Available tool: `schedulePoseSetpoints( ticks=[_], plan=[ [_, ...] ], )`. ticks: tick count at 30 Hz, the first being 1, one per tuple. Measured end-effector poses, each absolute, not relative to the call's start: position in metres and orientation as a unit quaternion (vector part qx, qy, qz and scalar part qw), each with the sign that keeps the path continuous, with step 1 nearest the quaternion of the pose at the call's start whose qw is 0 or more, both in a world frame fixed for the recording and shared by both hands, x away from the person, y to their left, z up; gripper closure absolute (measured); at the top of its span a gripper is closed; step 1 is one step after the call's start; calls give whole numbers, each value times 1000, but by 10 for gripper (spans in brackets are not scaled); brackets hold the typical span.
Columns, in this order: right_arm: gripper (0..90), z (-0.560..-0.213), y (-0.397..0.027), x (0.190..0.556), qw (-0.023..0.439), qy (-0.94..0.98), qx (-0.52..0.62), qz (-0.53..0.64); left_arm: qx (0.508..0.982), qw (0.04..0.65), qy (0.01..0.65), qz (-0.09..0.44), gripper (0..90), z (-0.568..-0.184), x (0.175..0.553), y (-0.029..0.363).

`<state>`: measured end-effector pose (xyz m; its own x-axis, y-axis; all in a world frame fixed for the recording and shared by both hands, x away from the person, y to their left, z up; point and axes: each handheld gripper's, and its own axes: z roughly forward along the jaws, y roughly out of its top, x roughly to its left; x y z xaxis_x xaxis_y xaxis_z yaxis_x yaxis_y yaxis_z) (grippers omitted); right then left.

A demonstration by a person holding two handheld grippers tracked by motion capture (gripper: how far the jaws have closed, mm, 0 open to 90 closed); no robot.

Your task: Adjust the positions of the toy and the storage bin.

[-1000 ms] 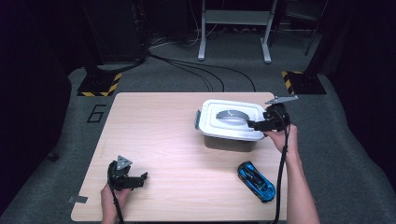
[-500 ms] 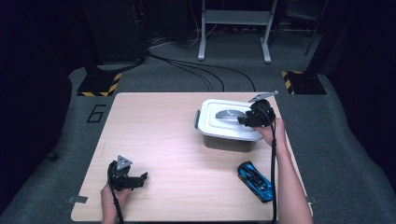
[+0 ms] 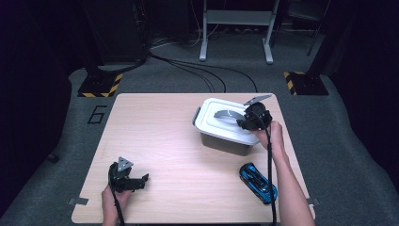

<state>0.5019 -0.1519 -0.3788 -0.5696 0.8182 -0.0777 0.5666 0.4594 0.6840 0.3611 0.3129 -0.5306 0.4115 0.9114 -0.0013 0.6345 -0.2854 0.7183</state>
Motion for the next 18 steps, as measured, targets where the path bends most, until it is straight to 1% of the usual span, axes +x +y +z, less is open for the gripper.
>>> schedulePoseSetpoints(
  ticks=[3, 10, 11, 14, 15, 18],
  plan=[
    [584, -378, -144, 500, 212, 827, 426, 299, 772, 330, 499, 216, 41, -531, 362, 313],
    [584, -378, -128, 496, 214, 819, 443, 294, 771, 330, 499, 218, 41, -531, 362, 313],
    [575, -378, -127, 496, 215, 820, 442, 294, 771, 330, 499, 217, 41, -531, 362, 313],
    [466, -376, -130, 498, 194, 827, 420, 320, 771, 330, 499, 217, 41, -531, 362, 313],
    [456, -374, -130, 498, 190, 826, 418, 328, 771, 330, 499, 217, 41, -531, 362, 313],
    [474, -369, -130, 500, 195, 830, 395, 344, 771, 330, 499, 217, 41, -531, 362, 313]
  ],
)
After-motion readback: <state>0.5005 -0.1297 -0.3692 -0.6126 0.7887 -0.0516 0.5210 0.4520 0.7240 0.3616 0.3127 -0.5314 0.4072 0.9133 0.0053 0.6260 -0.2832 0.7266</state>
